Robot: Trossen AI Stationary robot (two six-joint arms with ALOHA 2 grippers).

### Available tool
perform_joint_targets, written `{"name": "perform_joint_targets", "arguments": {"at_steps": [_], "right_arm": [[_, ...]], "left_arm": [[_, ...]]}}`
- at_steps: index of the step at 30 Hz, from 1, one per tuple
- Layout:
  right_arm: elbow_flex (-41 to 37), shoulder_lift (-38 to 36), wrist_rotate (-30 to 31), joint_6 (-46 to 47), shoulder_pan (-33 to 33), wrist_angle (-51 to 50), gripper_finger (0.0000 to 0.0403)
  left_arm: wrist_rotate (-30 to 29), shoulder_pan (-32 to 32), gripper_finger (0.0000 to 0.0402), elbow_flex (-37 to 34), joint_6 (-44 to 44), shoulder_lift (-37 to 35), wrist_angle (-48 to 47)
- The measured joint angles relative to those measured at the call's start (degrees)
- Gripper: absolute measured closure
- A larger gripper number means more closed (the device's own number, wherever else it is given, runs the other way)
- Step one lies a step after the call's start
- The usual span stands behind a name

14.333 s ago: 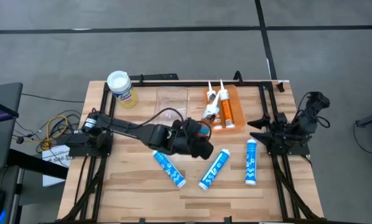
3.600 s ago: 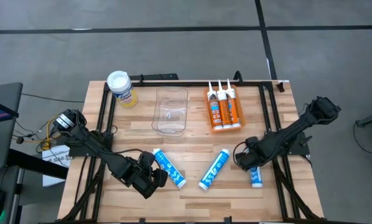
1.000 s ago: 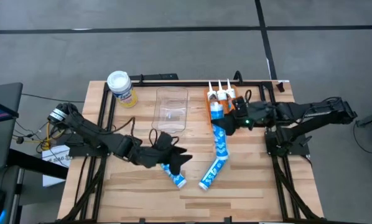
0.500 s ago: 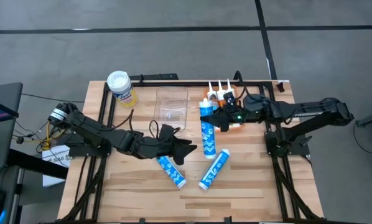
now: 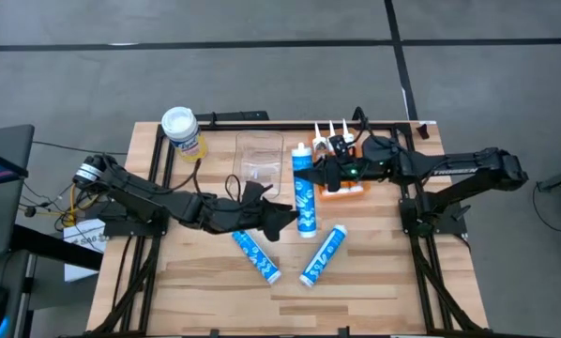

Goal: Pick & place silicon tubes, Sealant and Lysol wipes
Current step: Put the blue sealant into the transparent bin

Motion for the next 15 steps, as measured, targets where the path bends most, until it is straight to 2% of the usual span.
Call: {"name": "perform_joint_targets", "arguments": {"at_steps": [9, 15], "right_arm": [[0.0, 0.2, -0.5, 0.3, -0.4, 0.4, 0.02], [0.0, 0.2, -0.5, 0.3, -0.3, 1.7, 0.02]], "left_arm": [[0.1, 0.7, 0.0159, 0.0, 2.1, 0.0, 0.4], [0.3, 1.4, 0.0112, 0.0, 3.2, 0.0, 1.8]]}}
